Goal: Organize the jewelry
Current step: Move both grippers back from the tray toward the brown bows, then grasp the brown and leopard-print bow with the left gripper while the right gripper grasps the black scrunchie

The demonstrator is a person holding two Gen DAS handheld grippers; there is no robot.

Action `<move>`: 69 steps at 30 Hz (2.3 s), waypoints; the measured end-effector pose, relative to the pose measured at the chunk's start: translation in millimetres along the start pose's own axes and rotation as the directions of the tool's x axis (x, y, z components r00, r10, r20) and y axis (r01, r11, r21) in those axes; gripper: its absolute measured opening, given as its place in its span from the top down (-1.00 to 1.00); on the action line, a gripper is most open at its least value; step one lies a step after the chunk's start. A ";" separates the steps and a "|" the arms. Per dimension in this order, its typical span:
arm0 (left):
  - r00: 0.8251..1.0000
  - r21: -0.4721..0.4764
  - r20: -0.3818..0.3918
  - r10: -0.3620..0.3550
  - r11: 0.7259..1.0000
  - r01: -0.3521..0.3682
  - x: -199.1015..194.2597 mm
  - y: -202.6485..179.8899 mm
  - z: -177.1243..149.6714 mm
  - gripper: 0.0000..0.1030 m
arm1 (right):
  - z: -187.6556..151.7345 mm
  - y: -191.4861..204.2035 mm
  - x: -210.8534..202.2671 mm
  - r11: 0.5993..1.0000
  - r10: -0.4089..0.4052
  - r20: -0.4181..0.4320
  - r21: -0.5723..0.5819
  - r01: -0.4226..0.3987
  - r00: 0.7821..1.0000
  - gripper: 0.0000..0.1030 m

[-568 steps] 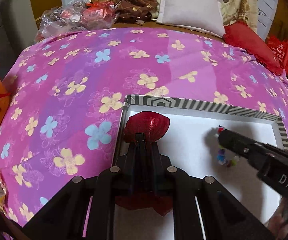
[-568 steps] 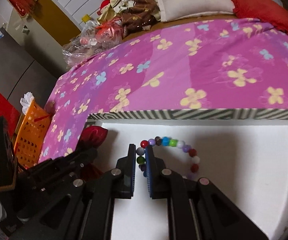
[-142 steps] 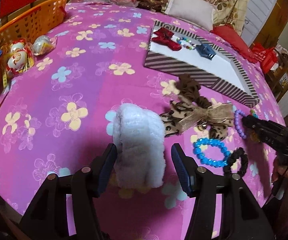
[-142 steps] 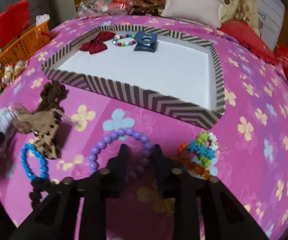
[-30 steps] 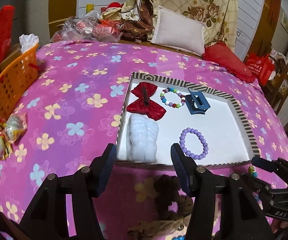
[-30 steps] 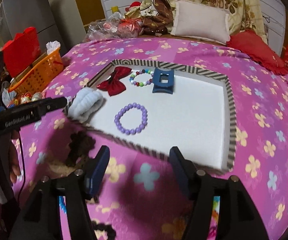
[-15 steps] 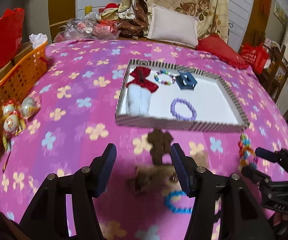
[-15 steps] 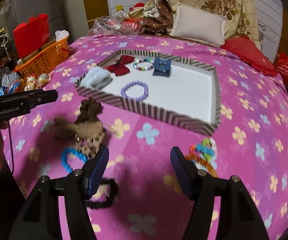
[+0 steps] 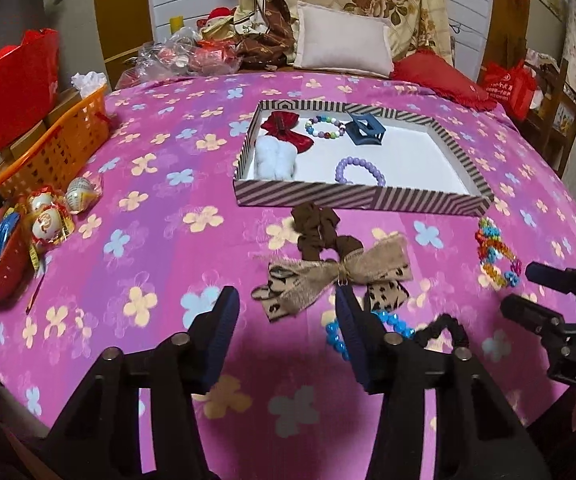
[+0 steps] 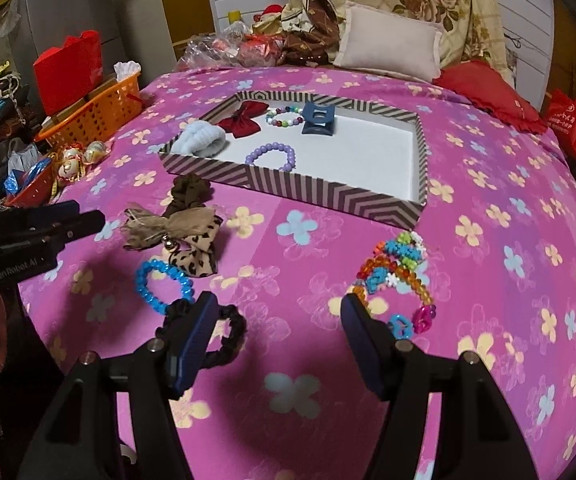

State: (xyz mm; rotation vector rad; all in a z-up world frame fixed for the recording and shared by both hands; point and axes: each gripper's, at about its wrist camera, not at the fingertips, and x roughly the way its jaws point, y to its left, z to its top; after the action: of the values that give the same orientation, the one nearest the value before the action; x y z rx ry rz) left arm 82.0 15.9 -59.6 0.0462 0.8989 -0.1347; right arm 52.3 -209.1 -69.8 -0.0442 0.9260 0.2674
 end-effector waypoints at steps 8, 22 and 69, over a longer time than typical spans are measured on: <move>1.000 -0.020 0.003 0.000 1.000 0.000 -8.6 2.1 -6.1 0.30 | -4.2 5.9 -9.9 1.000 -0.003 0.014 -0.006 0.004 1.000 -0.30; 1.000 -0.015 -0.005 -0.004 1.000 0.004 -11.3 -0.3 -11.2 0.31 | -5.8 4.3 -14.4 1.000 0.010 0.008 0.010 -0.010 1.000 -0.32; 0.996 0.052 -0.053 -0.072 0.996 0.075 26.5 -12.5 1.1 0.35 | -6.1 -14.8 -0.5 0.998 0.001 -0.019 0.068 0.000 1.000 -0.35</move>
State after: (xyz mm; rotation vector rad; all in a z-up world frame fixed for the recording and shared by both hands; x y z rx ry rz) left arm 97.4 0.8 -79.4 0.0672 0.9483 -0.2270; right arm 50.8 -224.5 -74.2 0.0157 0.9530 0.2362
